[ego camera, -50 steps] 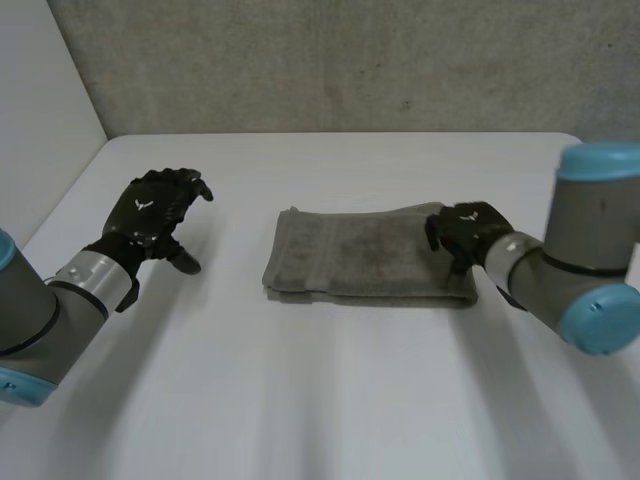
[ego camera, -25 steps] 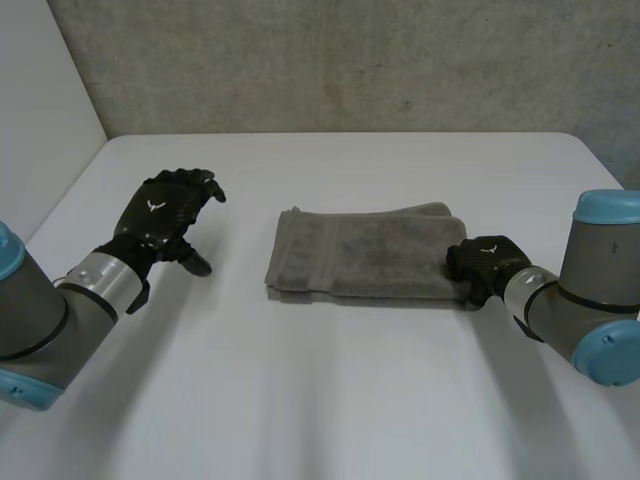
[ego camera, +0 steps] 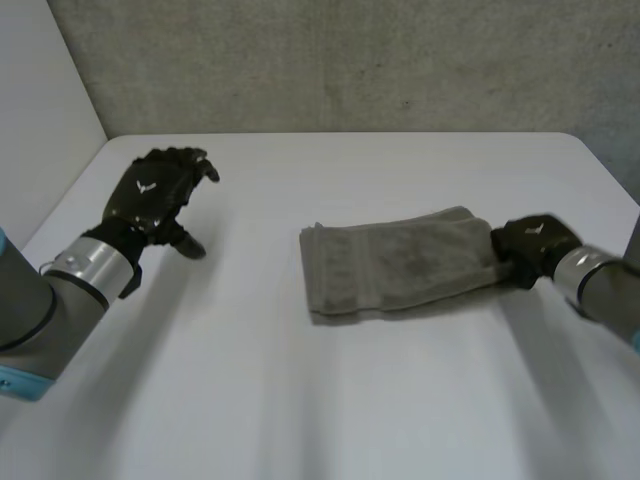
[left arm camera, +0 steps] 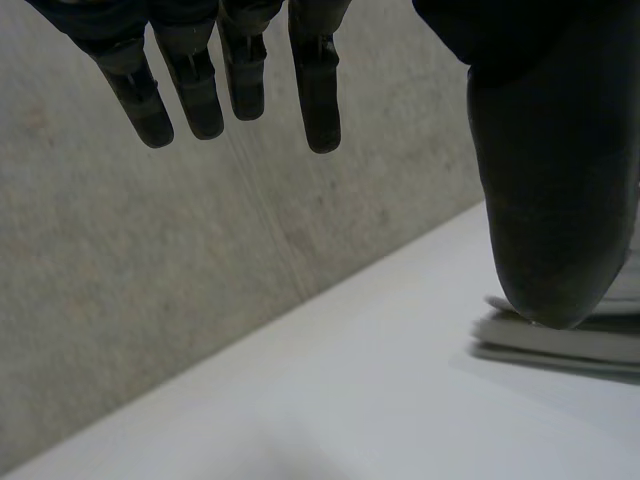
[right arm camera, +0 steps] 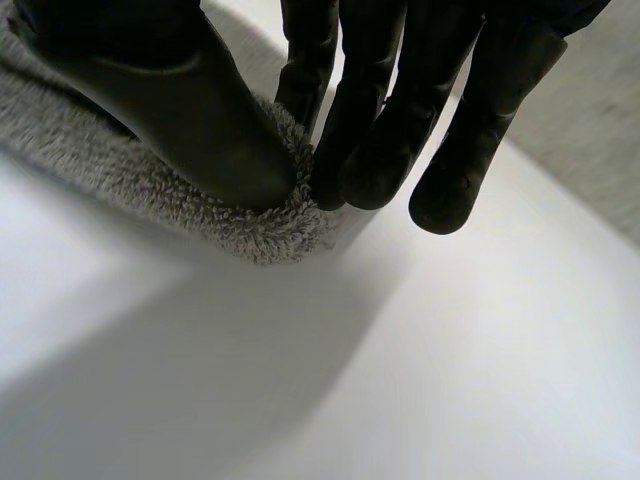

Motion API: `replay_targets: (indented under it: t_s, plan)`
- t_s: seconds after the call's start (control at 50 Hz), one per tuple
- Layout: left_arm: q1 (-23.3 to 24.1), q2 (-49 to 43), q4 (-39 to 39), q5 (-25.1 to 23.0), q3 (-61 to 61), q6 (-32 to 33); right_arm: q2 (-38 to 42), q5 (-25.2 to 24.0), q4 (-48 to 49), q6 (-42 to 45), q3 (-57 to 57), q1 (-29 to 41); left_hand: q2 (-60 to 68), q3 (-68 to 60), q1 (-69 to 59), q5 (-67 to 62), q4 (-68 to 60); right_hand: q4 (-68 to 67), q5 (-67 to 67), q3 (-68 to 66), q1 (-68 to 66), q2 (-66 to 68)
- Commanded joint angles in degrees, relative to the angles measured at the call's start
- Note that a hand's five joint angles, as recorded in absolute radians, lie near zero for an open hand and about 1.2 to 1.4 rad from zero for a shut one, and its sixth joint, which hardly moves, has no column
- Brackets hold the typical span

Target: Fold the towel.

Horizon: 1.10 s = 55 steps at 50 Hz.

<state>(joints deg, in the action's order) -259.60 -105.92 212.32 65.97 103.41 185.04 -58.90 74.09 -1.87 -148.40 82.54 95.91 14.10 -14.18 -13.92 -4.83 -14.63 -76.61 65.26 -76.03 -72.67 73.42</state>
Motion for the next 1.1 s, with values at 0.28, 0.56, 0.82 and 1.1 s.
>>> replay_targets:
  t_s: [0.28,0.56,0.82,1.1]
  plan:
    - [6.7,4.6,-0.7,7.6,-11.4,-13.0,7.2,2.1,-16.9,1.3,-22.1,33.1,-0.5,0.6,0.3,1.3,1.0,-3.4,4.7,-4.0,-7.3,6.6]
    - [8.1,0.4,-0.6,9.2,-12.7,-13.4,4.0,5.5,-15.0,0.7,-13.0,31.3,-1.0,1.1,0.8,1.8,1.6,60.8,-59.4,60.2,56.8,-57.6]
    - [14.5,-7.2,-2.6,13.0,-18.1,-13.5,-4.9,4.4,-12.0,-3.5,-6.2,20.6,-0.9,0.9,0.7,1.6,1.4,65.7,-64.3,65.1,61.7,-62.5]
    - [23.8,-15.6,-7.3,17.3,-18.4,-13.4,-1.0,4.0,-6.5,-7.5,-7.7,18.2,-0.4,0.4,0.2,1.1,0.9,65.5,-64.2,64.9,61.6,-62.3]
